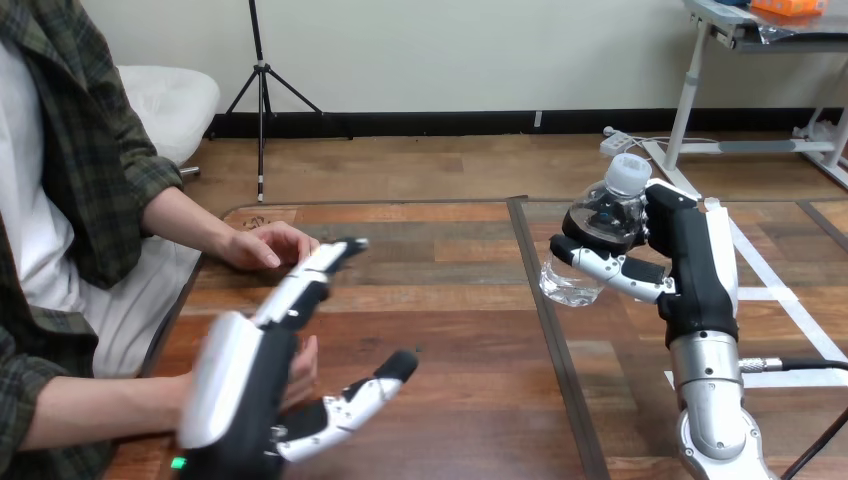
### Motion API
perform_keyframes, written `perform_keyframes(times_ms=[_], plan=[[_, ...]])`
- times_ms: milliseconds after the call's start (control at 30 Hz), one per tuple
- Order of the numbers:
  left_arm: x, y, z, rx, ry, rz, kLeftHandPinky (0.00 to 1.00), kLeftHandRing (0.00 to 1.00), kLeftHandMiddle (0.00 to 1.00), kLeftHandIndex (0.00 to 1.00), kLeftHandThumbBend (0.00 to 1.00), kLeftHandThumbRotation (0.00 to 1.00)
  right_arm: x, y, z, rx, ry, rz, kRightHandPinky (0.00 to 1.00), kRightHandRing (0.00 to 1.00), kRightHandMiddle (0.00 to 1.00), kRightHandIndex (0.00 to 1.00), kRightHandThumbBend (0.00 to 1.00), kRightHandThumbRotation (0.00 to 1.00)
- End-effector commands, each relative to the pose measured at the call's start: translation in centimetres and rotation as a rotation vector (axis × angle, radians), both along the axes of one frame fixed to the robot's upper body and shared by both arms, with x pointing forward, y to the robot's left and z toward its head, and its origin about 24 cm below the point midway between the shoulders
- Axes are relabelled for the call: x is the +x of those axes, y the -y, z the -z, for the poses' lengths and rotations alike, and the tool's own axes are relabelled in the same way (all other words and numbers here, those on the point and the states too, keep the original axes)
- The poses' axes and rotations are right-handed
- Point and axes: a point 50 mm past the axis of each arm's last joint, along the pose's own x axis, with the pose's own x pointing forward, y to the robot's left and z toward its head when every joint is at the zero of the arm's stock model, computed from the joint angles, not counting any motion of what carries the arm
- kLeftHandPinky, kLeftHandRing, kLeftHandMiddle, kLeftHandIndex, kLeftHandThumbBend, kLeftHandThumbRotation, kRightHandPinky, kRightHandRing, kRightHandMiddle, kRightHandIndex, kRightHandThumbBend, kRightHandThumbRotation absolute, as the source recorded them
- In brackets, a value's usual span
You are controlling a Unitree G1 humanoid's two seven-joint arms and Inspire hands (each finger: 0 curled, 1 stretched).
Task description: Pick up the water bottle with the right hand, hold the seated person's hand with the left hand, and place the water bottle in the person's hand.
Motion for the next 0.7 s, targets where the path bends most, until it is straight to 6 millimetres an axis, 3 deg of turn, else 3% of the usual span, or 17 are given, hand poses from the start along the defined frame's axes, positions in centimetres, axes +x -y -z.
perform_keyframes(times_ms=[0, 667], plan=[[0.4, -1.6, -2.2, 0.093, 0.079, -0.068, 0.74, 0.86, 0.90, 0.86, 0.78, 0.00, 1.0, -0.9, -2.8, 0.008, 0.144, -0.045, 0.39, 0.42, 0.48, 0.55, 0.75, 0.00], [0.5, -5.3, -3.9, 0.483, -0.010, -0.252, 0.69, 0.81, 0.86, 0.81, 0.91, 0.00, 0.0, -1.7, -2.5, 0.021, 0.169, -0.127, 0.41, 0.45, 0.50, 0.54, 0.73, 0.00]])
